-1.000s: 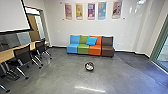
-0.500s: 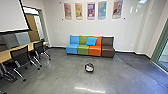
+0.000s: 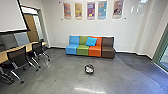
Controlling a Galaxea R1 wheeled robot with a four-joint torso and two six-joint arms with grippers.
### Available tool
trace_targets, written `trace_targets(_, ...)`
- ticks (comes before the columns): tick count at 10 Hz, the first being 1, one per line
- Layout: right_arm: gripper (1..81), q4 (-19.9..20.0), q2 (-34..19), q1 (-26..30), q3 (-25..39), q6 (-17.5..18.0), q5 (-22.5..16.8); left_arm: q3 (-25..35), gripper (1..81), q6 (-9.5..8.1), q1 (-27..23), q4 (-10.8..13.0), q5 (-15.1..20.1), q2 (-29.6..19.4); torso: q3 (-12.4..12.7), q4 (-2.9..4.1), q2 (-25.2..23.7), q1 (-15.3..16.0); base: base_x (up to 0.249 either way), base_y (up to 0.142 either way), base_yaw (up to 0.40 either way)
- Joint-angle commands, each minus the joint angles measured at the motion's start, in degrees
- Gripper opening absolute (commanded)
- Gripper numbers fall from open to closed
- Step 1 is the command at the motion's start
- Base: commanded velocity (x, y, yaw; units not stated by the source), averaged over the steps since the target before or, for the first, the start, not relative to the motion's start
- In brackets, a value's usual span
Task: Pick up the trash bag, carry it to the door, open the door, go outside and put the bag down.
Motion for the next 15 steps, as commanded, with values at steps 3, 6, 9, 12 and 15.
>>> trace_targets(3,81.1,-0.36,-0.27,2.23,0.10,-0.15,-3.78,0.27,81.1,0.42,-1.97,0.67,3.38,-0.06,0.00,0.00,0.00,0.00,0.137,0.000,0.000)
trace_targets(6,81.1,-0.19,-0.27,2.32,0.10,-0.15,-3.87,0.27,81.1,0.42,-1.97,0.67,3.38,-0.06,0.00,0.00,0.00,0.00,0.137,0.000,0.000)
trace_targets(9,81.1,-0.45,-0.27,2.32,0.10,-0.15,-3.87,0.27,81.1,0.42,-1.97,0.58,3.38,-0.06,0.00,0.00,0.00,0.00,0.137,0.000,0.000)
trace_targets(12,81.1,-0.54,-0.18,2.32,0.10,-0.15,-3.87,0.27,81.1,0.42,-1.97,0.58,3.38,-0.06,0.00,0.00,0.00,0.00,0.137,0.000,0.000)
trace_targets(15,81.1,-0.54,-0.18,2.32,0.10,-0.15,-3.87,0.27,81.1,0.42,-1.97,0.58,3.38,0.02,0.00,0.00,0.00,0.00,0.137,0.000,0.000)
